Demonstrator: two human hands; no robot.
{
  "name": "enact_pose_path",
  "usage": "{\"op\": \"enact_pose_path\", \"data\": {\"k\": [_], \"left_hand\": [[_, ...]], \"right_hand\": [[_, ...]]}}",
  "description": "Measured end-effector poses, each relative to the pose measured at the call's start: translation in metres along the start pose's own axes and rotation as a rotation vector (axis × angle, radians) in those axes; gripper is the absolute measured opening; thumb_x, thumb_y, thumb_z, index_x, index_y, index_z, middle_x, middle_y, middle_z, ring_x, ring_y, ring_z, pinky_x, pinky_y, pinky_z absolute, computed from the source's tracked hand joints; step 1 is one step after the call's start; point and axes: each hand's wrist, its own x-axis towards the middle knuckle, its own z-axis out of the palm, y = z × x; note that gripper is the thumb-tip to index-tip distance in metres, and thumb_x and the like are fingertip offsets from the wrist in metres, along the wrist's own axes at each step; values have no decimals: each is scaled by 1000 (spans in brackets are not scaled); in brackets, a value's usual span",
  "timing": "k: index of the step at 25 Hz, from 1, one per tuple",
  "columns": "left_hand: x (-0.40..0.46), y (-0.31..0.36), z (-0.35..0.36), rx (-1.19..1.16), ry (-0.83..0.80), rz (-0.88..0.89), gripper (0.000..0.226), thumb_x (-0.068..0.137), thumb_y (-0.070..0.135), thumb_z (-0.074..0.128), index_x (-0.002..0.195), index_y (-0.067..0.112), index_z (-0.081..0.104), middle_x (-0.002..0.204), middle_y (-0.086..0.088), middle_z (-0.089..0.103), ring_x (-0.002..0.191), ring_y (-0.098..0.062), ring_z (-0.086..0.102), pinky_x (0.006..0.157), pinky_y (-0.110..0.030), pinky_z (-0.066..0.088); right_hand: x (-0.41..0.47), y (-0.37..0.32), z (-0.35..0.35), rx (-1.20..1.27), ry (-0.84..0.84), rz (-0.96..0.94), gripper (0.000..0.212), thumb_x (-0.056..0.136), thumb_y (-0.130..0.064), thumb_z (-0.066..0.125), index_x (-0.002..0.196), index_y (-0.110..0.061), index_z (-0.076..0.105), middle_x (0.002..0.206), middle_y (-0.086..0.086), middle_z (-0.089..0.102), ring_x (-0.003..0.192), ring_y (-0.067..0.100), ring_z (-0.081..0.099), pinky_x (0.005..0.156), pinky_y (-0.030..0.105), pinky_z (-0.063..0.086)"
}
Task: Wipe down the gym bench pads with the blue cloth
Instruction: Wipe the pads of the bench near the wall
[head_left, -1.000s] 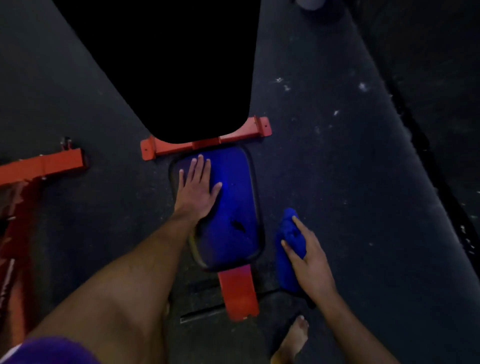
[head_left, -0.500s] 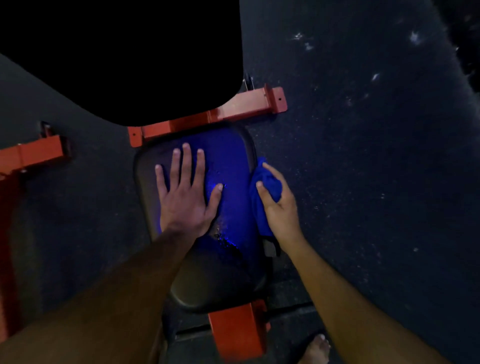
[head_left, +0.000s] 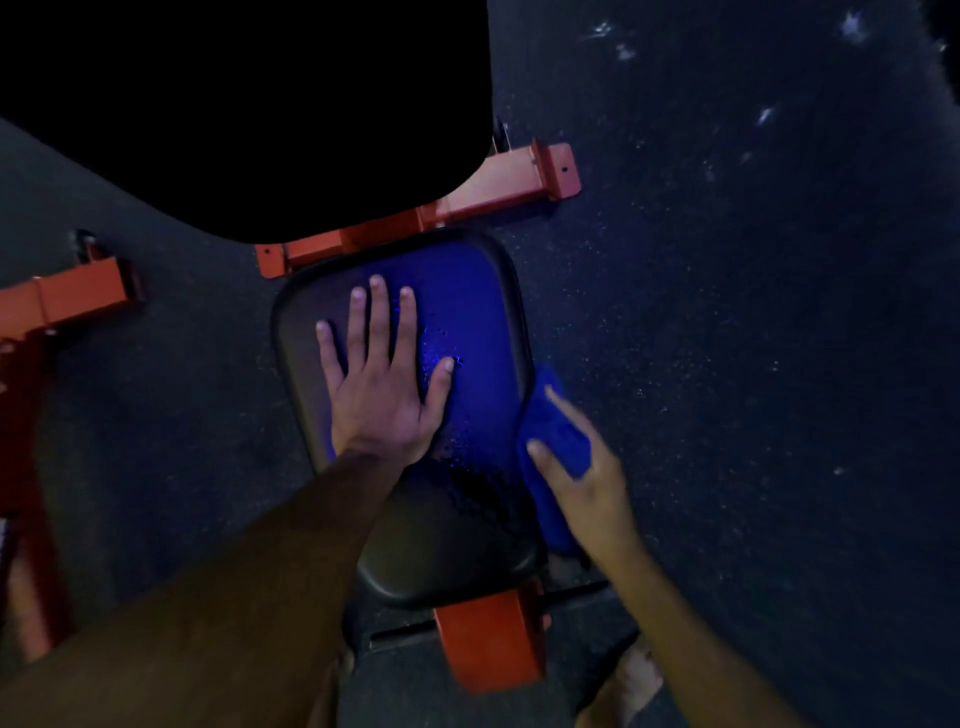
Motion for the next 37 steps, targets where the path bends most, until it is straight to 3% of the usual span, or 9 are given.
{"op": "enact_pose_path", "data": {"k": [4,10,15,21,26,28,32,35,37], "left_hand": [[-1,1,0,-3,-21,-8,77,102,60,19,165,17,9,173,-9,1,159,-27,-2,125,-60,-2],[0,2,0,-8,-18,-10,78,101,60,18,165,16,11,172,-11,2,159,-29,-1,125,-61,-1],[-1,2,0,-3,-8,-9,77,101,60,17,165,16,12,173,-10,2,159,-28,0,125,-60,-1],[-1,2,-1,-13,-10,-9,76,102,60,14,165,17,9,173,-10,1,159,-28,-1,125,-61,0],[-2,0,3,-11,12,-6,76,103,60,14,165,16,10,172,-11,3,159,-29,1,125,-62,1],[-2,0,5,-9,24,4,76,103,60,15,165,16,11,172,-11,4,159,-29,1,125,-62,2],[-1,-2,7,3,39,5,76,103,60,17,165,16,11,172,-12,4,159,-29,2,125,-62,2],[-2,0,9,6,51,4,75,103,59,19,165,17,12,172,-11,6,159,-29,3,125,-61,3],[-2,-1,8,0,45,0,74,103,59,19,165,17,13,172,-11,6,159,-28,4,125,-61,3]], "right_hand": [[-57,21,-1,-36,18,19,49,86,-59,64,133,-53,52,139,-25,54,129,2,52,108,26,42],[98,-32,18,-69,128,-126,42,88,-43,68,129,-35,61,134,-10,62,123,5,56,101,12,41],[180,-73,17,-157,6,-197,49,83,-51,67,125,-26,64,109,-12,68,99,1,63,79,9,45],[52,-17,13,-12,81,-101,51,86,-52,69,134,-48,53,139,-16,56,126,-2,53,101,10,39],[-59,24,9,-80,102,-23,49,91,-51,66,137,-43,52,137,-21,56,125,1,54,100,10,39],[-32,15,13,-116,150,-68,47,91,-53,63,134,-39,54,134,-16,59,122,0,56,100,11,40],[108,-45,24,-178,163,-140,44,87,-52,63,126,-33,59,126,-8,66,114,9,61,99,27,48],[172,-75,21,-272,85,-176,44,84,-54,63,122,-33,61,110,-12,68,97,3,63,82,21,52],[166,-75,13,-268,23,-159,46,83,-55,64,125,-36,59,113,-13,67,99,-1,62,74,13,49]]}}
